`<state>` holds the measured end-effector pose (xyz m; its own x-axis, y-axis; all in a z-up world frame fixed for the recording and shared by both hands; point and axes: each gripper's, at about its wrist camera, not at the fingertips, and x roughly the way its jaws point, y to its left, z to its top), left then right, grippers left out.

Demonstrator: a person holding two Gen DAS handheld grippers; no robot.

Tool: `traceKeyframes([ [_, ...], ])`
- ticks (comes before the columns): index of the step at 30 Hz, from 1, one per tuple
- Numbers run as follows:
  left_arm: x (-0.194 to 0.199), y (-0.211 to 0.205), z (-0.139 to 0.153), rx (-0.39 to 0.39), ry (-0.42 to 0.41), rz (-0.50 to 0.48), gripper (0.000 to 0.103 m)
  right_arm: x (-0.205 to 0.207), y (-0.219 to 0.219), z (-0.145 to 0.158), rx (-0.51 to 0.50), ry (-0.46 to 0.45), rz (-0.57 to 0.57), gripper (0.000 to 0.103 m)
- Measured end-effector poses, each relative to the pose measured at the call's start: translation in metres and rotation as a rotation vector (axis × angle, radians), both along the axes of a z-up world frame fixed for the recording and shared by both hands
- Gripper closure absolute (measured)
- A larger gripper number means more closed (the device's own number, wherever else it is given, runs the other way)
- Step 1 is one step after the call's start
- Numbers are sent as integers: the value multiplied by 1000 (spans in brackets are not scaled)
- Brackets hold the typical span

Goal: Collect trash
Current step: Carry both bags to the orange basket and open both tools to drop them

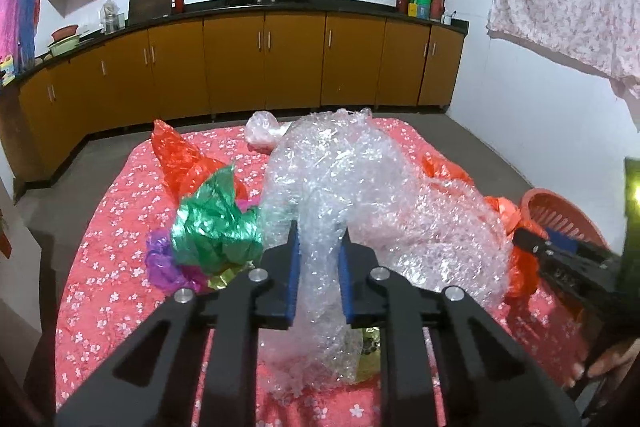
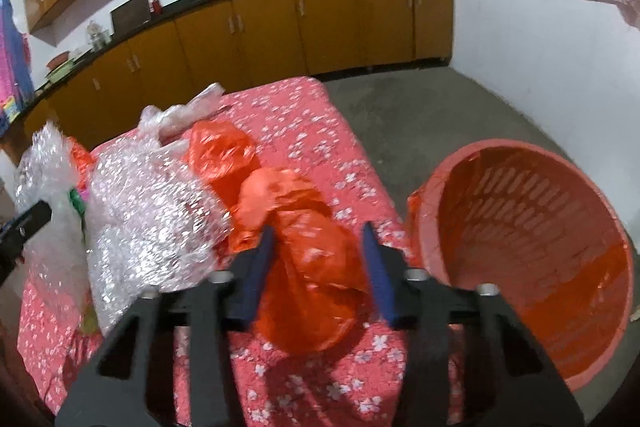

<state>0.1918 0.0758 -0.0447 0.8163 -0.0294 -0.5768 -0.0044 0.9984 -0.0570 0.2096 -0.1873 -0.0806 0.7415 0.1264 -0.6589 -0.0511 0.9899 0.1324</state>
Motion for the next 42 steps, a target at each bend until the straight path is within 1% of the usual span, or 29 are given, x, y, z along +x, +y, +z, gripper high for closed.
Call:
traceKeyframes([
  [3,-7,-1,9,-2,-22,-5,86,-4,1,1,1,-10,21,84],
  [6,-13,-2,20,-11,-41,-13,87,-12,-4,7,16,-27,17,87],
  [11,-24,-9,36,-25,-72,-32,87,-27,-20,20,32,-68,-17,88],
  [15,-32,-20,49,-41,-93,-69,87,-37,-32,28,41,-93,-51,88],
  [19,-40,-39,58,-56,-111,-129,87,-53,-52,39,40,-129,-108,88],
  [23,-41,-68,65,-83,-112,-211,87,-65,-79,47,28,-149,-183,88],
  [27,-34,-104,63,-115,-94,-294,87,-75,-111,50,2,-155,-275,88],
  [30,-25,-136,56,-143,-72,-355,87,-80,-133,50,-17,-156,-345,88],
  [33,-15,-164,48,-155,-53,-409,87,-82,-150,49,-36,-152,-401,88],
  [39,6,-223,30,-158,-20,-520,87,-79,-168,41,-55,-144,-464,88],
  [42,16,-244,22,-158,-1,-555,87,-77,-174,37,-53,-142,-482,88],
])
